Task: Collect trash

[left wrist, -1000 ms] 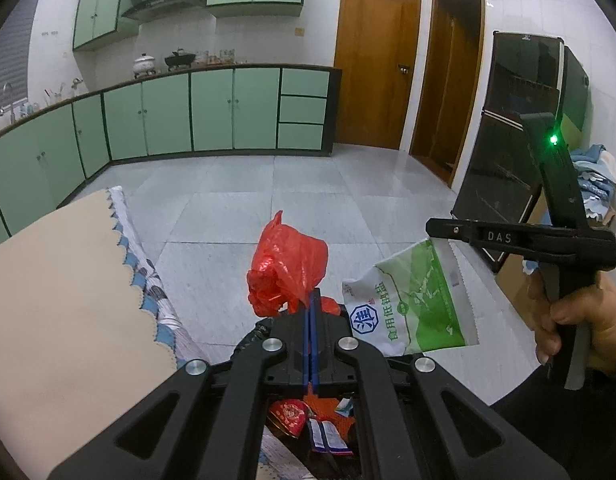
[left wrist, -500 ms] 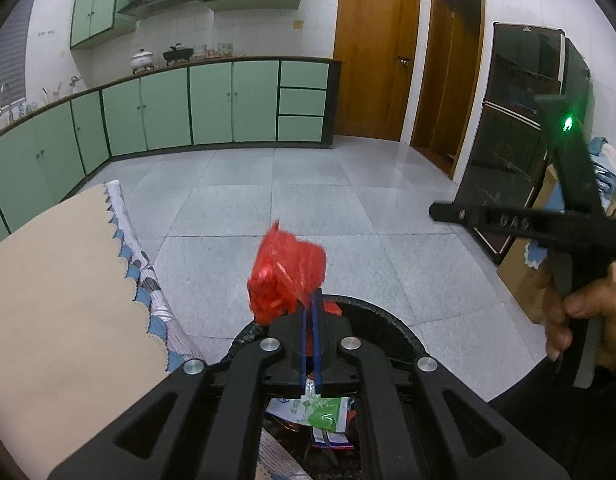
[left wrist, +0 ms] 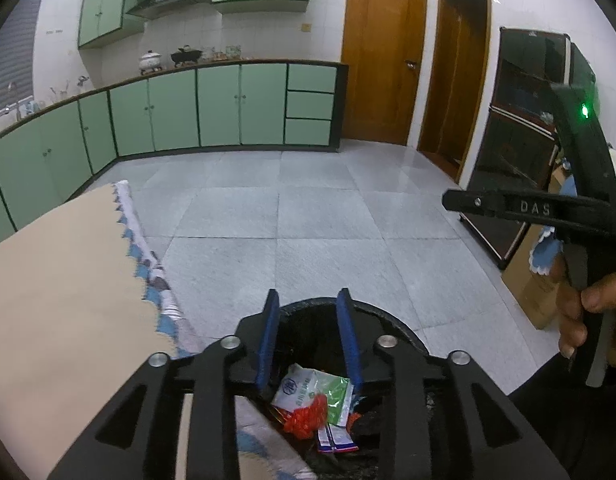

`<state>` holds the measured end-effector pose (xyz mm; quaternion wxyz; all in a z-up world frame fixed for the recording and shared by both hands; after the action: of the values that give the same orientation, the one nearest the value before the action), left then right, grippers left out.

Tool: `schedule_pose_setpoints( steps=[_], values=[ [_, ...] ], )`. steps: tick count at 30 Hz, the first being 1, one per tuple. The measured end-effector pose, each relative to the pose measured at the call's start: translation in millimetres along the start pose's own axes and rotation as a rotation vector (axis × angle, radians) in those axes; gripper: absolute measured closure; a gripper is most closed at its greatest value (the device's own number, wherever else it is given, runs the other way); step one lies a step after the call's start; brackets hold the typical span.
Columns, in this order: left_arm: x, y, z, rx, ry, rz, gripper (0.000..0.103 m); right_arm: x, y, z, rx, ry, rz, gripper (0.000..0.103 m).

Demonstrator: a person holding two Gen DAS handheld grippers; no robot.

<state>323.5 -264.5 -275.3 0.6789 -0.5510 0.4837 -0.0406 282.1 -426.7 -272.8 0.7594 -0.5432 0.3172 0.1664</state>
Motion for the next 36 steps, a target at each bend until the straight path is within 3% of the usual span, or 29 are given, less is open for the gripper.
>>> schedule_pose_setpoints(
  steps=[6, 15, 19, 28, 32, 36],
  values=[
    [-45.5, 2.4, 44.9, -0.072, -0.108, -0.059, 0.059, -10.7, -2.6, 37.3, -0.054, -0.044, -0.017, 0.066],
    [-137.1, 25.7, 152.4, -0.193, -0.356, -0.129, 0.037, -12.7, 17.6, 163.6, -0.204, -0.179, -0.007, 0.046],
    [-173.7, 40.4, 188.9, -0.215, -0.448, -0.148, 0.029, -12.7, 31.2, 217.5, -0.265, -0.241, 0.01, 0.043],
    [-237.8, 76.8, 247.1, -0.305, -0.569, -0.188, 0.015, -19.3, 42.8, 313.3, -0.378, -0.316, 0.004, 0.035],
    [-258.3, 90.4, 263.6, -0.348, -0.61, -0.199, 0.006, -22.9, 42.8, 346.6, -0.417, -0.326, -0.021, 0.024],
    [-272.3, 106.6, 282.5, -0.39, -0.635, -0.195, 0.006, -19.9, 43.7, 372.6, -0.434, -0.333, -0.04, 0.017]
  ],
)
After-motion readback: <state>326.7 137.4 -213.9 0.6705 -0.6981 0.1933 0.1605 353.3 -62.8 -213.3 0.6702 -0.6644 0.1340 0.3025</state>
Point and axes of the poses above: each gripper's, at about its wrist camera, not at the fingertips, and x roughly the way its jaws point, z to its left, y to its underside, the point moved 9 cm from there along x, roughly the way its jaws point
